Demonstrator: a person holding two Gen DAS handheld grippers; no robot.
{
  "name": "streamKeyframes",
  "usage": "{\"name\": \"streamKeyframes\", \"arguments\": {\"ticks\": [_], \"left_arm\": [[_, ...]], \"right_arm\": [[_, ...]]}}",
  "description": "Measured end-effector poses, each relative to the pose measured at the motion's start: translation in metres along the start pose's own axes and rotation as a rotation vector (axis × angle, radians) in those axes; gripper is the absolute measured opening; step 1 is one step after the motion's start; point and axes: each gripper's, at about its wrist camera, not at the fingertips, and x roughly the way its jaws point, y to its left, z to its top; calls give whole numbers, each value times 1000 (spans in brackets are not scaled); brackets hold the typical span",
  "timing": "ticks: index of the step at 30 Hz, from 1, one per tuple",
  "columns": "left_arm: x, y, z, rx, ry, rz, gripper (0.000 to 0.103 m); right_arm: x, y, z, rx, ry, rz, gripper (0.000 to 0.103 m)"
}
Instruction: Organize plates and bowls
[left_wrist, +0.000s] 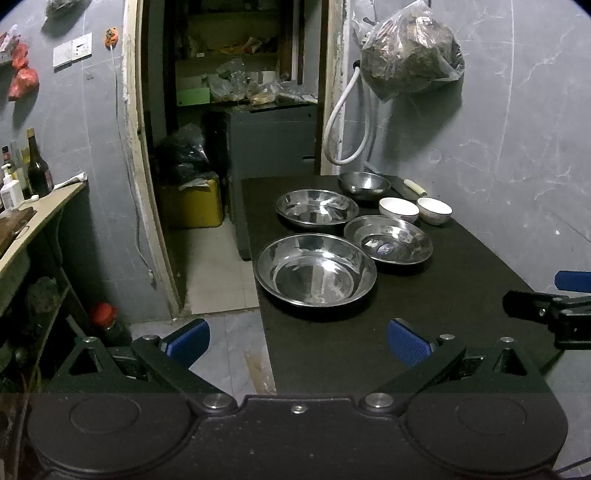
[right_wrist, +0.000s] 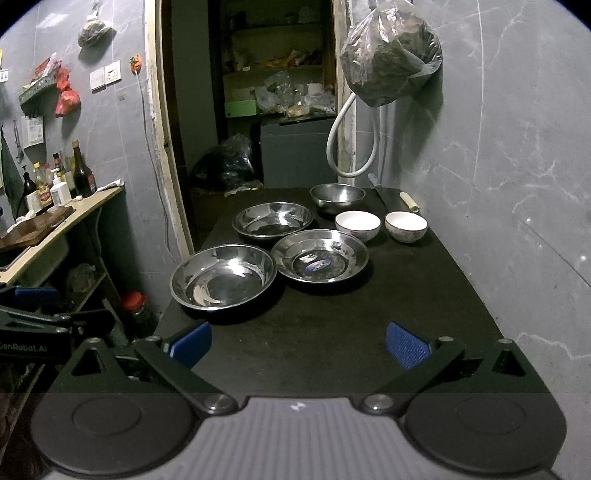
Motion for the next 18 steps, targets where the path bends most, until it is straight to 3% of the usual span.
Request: {"name": "streamKeyframes", "arguments": {"ticks": [18], "left_arm": [[-1,1,5,7,7,-6,102]], "right_arm": [[2,-4,2,11,-1,-12,103]]}}
